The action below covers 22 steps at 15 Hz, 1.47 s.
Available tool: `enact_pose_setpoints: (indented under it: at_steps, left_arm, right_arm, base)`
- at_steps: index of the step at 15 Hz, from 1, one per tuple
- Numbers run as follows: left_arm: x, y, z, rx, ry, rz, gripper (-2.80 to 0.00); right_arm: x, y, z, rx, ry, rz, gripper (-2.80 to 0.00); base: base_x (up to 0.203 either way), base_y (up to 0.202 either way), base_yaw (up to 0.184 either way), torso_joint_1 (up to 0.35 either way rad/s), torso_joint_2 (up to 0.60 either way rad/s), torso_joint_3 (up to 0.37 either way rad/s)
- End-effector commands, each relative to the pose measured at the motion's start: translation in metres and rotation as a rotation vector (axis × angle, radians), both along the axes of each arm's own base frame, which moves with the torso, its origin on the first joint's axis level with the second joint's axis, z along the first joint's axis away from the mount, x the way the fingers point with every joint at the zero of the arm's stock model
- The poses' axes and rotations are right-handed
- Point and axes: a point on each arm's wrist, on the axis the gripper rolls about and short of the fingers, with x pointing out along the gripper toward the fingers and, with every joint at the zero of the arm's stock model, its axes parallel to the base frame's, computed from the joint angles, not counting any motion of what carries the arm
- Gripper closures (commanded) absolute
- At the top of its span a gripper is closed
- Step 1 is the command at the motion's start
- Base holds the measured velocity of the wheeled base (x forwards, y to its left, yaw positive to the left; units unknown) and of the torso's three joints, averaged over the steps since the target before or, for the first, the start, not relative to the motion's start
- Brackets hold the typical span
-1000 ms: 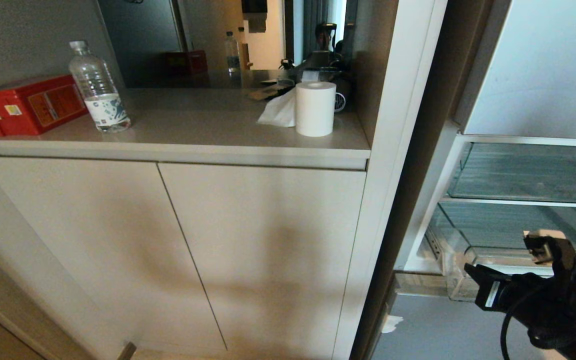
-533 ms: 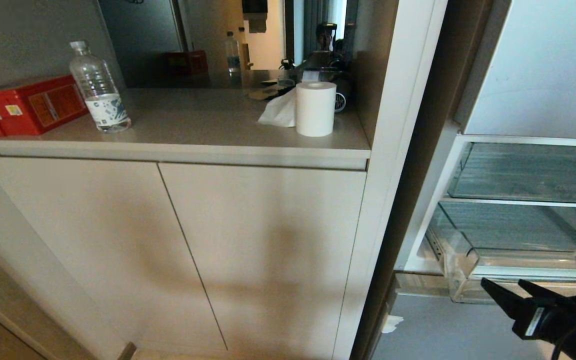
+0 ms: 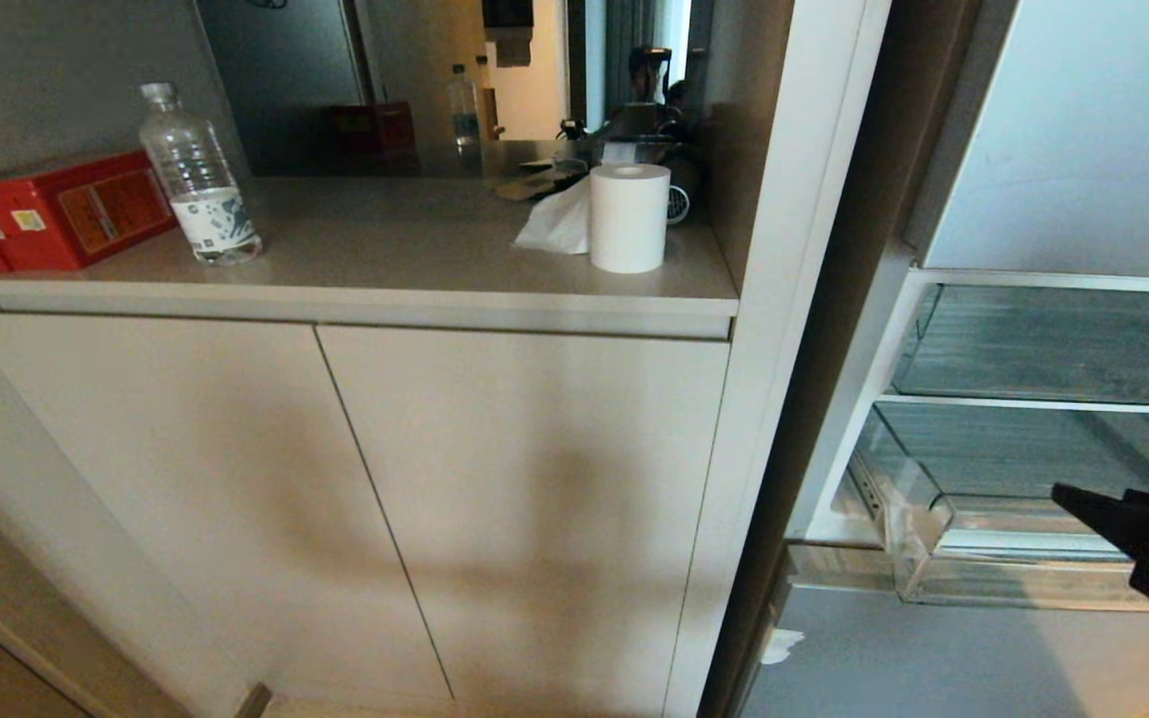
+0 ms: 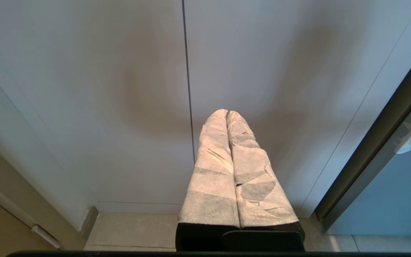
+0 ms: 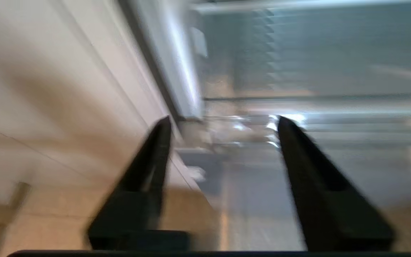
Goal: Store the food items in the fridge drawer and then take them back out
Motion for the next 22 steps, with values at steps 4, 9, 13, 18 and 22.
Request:
enact_pose_setpoints:
  at_steps: [4, 9, 13, 18, 22]
  left_arm:
    - [0.000, 0.000, 0.000, 0.000, 0.001, 0.000, 0.00]
    - [0.000, 0.000, 0.000, 0.000, 0.003, 0.000, 0.00]
    - [0.000, 0.000, 0.000, 0.000, 0.001, 0.000, 0.00]
    - [0.000, 0.000, 0.000, 0.000, 0.002, 0.000, 0.00]
    - [0.000, 0.000, 0.000, 0.000, 0.001, 0.000, 0.00]
  right_arm:
    - [0.069, -0.009, -0.006, -0.037, 0.175, -0.115, 0.00]
    - [0.107, -0.009, -0.026, -0.043, 0.269, -0.126, 0.00]
    - [0.128, -0.008, -0.040, -0.049, 0.325, -0.122, 0.00]
    - [0.118, -0.009, -0.028, -0.059, 0.452, -0.126, 0.00]
    - [0.072, -0.016, -0.003, -0.065, 0.495, -0.134, 0.00]
  base:
    - [0.000, 0.000, 0.000, 0.000, 0.00, 0.000]
    - [0.000, 0.000, 0.000, 0.000, 0.00, 0.000]
    - [0.000, 0.000, 0.000, 0.000, 0.00, 0.000]
    - [0.000, 0.000, 0.000, 0.000, 0.00, 0.000]
    - [0.000, 0.000, 0.000, 0.000, 0.00, 0.000]
